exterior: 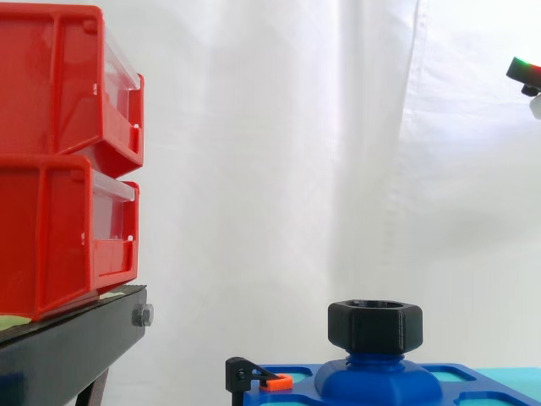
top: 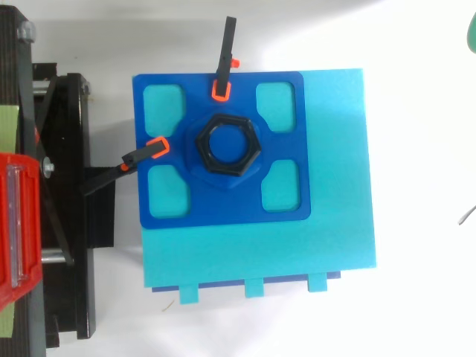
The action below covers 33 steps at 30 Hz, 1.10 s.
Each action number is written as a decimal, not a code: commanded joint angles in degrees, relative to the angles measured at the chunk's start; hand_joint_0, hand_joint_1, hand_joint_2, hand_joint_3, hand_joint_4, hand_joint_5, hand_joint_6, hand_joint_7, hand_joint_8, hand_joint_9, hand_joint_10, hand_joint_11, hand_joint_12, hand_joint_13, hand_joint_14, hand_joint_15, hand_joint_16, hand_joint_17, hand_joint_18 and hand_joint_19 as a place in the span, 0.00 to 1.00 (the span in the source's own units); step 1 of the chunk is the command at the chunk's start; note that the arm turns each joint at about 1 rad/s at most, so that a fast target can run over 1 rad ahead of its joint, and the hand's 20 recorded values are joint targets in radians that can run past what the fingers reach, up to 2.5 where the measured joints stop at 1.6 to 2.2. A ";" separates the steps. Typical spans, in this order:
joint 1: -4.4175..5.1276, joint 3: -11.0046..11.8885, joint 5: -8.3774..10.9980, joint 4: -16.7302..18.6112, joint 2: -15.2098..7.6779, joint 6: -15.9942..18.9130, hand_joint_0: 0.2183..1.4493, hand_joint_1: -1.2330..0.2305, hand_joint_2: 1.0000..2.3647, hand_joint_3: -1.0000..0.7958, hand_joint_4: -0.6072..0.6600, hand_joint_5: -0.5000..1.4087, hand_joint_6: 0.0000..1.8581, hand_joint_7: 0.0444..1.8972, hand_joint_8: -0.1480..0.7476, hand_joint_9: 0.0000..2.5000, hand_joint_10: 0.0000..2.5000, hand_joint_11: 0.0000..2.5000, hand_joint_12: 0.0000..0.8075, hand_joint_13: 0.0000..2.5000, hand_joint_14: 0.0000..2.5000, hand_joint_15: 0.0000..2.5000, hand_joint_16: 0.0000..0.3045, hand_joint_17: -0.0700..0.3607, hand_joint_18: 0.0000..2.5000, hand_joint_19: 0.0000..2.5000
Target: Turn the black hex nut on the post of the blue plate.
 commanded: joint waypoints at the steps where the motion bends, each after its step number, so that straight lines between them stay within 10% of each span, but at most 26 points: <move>1: 0.00 -0.01 -0.17 -0.19 -0.05 -0.67 0.20 0.53 0.00 0.28 0.59 0.14 0.27 0.38 0.45 0.16 0.00 0.00 0.47 0.12 0.00 0.02 0.22 0.51 0.04 0.03; 19: 0.53 0.07 0.09 5.35 -3.48 -3.75 0.20 0.51 0.00 0.28 0.59 0.15 0.27 0.38 0.45 0.16 0.00 0.00 0.47 0.12 0.00 0.02 0.21 0.50 0.07 0.03; 33: 1.41 8.42 -0.61 8.51 -13.85 -11.57 0.21 0.51 0.00 0.28 0.60 0.15 0.27 0.38 0.45 0.17 0.00 0.00 0.46 0.11 0.00 0.01 0.20 0.49 0.08 0.03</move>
